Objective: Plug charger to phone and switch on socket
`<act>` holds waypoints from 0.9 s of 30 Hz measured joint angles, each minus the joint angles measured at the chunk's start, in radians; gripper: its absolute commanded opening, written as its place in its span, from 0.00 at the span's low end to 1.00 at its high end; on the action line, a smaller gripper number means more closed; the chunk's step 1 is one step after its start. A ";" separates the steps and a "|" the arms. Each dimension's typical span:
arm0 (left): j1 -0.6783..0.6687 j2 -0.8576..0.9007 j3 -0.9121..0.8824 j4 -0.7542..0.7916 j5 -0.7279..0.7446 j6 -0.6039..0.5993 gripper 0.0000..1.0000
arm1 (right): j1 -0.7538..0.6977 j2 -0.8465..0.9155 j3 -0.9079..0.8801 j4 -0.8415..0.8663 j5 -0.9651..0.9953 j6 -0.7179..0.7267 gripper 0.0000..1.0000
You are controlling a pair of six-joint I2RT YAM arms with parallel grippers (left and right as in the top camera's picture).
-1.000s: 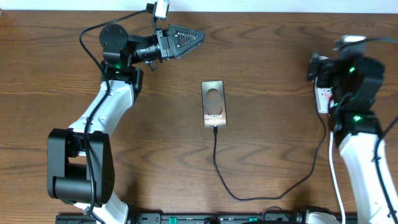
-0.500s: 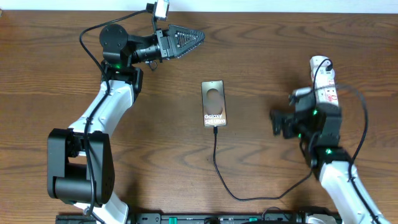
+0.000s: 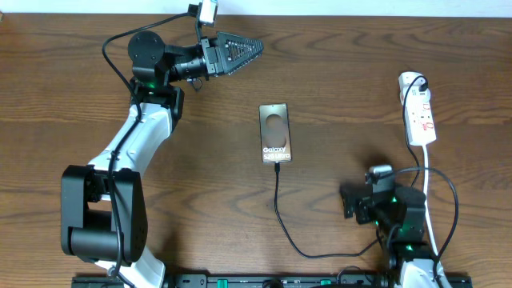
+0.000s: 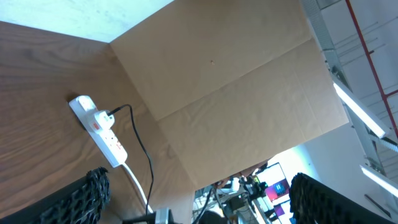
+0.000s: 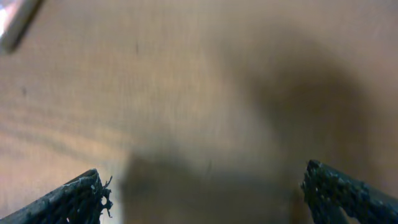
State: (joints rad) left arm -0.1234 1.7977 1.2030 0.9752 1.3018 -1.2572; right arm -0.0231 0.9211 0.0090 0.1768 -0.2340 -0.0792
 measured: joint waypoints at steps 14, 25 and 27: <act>0.000 0.000 0.000 0.000 0.000 0.000 0.93 | 0.000 -0.323 -0.003 -0.229 -0.002 0.035 0.99; 0.000 0.000 0.000 0.000 0.001 0.000 0.93 | 0.000 -0.730 -0.003 -0.228 -0.002 0.036 0.99; 0.000 0.000 0.000 0.000 0.000 0.000 0.93 | 0.000 -0.825 -0.003 -0.227 -0.002 0.036 0.99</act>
State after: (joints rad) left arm -0.1234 1.7977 1.2030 0.9749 1.3022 -1.2572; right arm -0.0231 0.0959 0.0063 -0.0502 -0.2363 -0.0429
